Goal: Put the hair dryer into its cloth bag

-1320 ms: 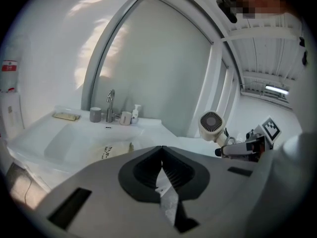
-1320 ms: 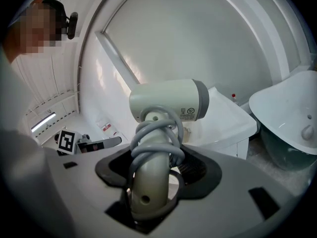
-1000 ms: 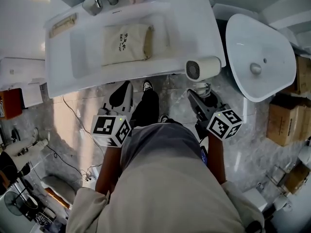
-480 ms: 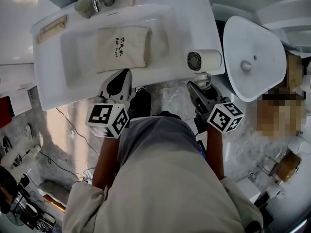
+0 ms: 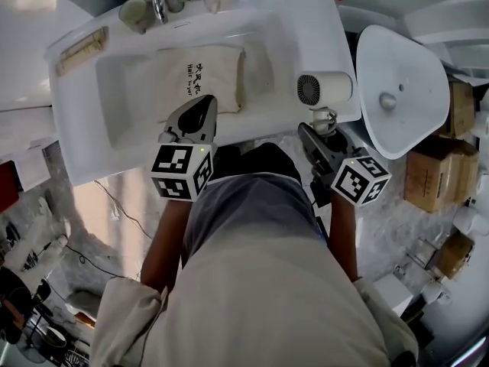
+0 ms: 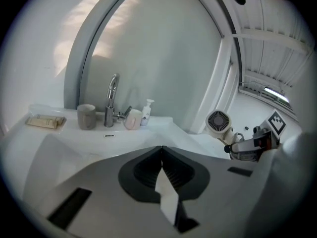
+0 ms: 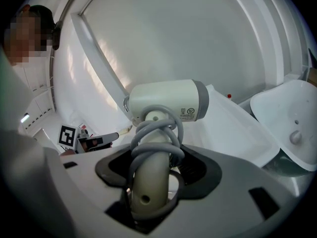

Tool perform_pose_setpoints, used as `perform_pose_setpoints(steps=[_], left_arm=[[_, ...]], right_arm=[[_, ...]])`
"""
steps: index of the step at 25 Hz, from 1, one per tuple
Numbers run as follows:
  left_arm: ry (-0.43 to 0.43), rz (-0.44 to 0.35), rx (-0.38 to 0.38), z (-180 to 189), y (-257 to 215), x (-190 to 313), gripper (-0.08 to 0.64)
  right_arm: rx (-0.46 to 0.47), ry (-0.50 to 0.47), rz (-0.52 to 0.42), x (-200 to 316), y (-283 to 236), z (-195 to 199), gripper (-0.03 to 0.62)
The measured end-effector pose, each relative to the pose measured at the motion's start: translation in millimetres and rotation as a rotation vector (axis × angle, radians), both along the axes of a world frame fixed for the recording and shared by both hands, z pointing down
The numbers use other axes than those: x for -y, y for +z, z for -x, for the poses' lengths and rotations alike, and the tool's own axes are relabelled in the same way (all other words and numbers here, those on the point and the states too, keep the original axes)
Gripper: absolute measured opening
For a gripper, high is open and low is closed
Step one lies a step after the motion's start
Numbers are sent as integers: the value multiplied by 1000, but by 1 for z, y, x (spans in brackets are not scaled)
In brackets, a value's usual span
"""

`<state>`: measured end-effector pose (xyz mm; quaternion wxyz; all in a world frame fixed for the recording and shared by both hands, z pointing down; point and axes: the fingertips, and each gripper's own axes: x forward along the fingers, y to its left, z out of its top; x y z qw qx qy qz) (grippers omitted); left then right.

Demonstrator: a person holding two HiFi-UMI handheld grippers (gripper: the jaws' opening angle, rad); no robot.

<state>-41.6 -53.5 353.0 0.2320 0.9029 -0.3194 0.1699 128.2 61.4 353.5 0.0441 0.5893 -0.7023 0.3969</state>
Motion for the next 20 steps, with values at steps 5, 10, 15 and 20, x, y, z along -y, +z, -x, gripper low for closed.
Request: perform_pose_setpoints(steps=[5, 10, 15, 20], left_arm=[[38, 25, 38, -5, 18, 3, 9], [51, 83, 56, -14, 35, 4, 9], [31, 151, 105, -20, 59, 5, 9], [-60, 159, 108, -24, 69, 11, 9]], right_arm=[[4, -20, 27, 8, 6, 8, 252], [-15, -41, 44, 16, 10, 7, 252], [-18, -95, 76, 26, 19, 7, 252], [-11, -147, 88, 37, 25, 2, 252]])
